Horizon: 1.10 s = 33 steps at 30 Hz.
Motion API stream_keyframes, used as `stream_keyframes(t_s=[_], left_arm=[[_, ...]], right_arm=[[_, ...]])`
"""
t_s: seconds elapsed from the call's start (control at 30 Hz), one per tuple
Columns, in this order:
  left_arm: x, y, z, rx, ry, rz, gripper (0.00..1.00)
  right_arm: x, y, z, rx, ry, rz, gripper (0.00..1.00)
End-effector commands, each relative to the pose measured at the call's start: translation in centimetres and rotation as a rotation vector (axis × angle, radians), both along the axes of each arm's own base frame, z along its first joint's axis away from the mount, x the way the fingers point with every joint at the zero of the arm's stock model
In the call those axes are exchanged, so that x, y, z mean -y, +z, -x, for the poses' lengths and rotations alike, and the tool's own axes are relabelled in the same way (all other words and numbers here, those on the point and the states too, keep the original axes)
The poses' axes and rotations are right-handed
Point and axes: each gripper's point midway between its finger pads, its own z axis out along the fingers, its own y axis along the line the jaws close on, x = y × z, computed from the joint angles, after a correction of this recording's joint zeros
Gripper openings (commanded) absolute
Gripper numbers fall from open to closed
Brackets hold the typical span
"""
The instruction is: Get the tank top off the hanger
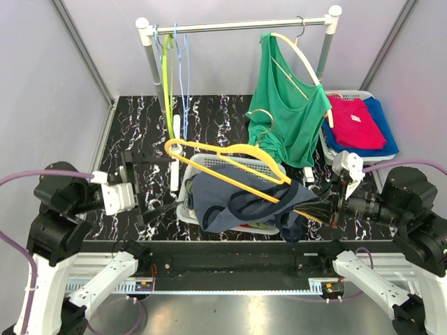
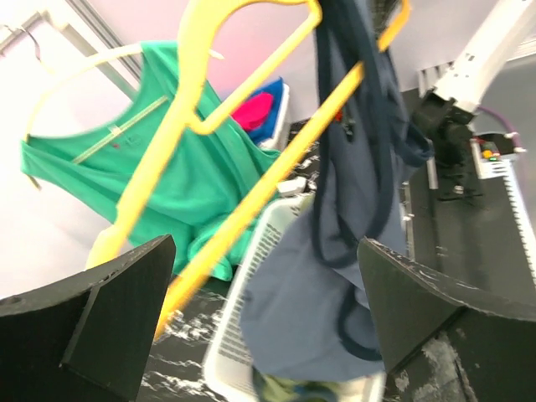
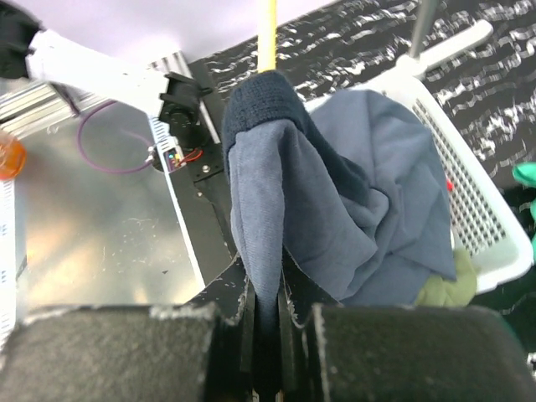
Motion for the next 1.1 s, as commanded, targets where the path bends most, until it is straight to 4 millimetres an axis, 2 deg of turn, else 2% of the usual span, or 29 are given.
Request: stream_keyframes(t_s=[0.0,0.03,0.07,0.2,0.3,0.53,0.63,0.73,0.93,1.03,1.07], left_arm=[[1.4,3.1,-3.0,0.097,-0.008,0.036,0.99],[1.5,4.2,-3.1,0.111,-0.006,0.053,0.99],[2.0,4.5,-4.1,0.102,-0.001,0.054,0.99],[2.6,8.2,-4.4,0.149,-0.016,0.114,0.99],[3.1,8.5,-4.8,0.125,-0.027,0.117,0.99],[4.5,5.4,-4.5,-0.049,-0.136,0.063,0.99],[5.2,4.3,-3.8,-0.18,-0.22,0.031,0.99],[5.7,3.8,-4.1,-0.279,-0.245,0.006,0.99],[5.9,3.2,-4.8,-0.321,-0.221,-0.007,0.98],[5.9,2.3,-4.7,-0.37,-0.222,-0.031,0.84],[5.9,2.2,-4.6,-0.378,-0.229,-0.035,0.7]], right_arm=[[-0.9,2.5,0.5,0.104,0.105,-0.029,0.0],[-1.2,2.3,0.1,0.098,0.11,-0.02,0.0],[-1.3,2.3,0.0,0.098,0.114,-0.02,0.0],[-1.6,1.6,-0.3,0.086,0.127,-0.007,0.0],[-1.7,1.2,-0.6,0.081,0.131,0.002,0.0],[-2.1,1.5,-1.1,0.102,0.149,0.005,0.0],[-2.4,1.9,-1.3,0.107,0.163,0.002,0.0],[-2.8,2.3,-1.5,0.115,0.177,-0.009,0.0],[-3.1,2.5,-2.0,0.12,0.183,-0.011,0.0],[-3.3,2.9,-2.3,0.136,0.18,-0.016,0.0],[-3.4,2.9,-2.6,0.13,0.178,-0.015,0.0]])
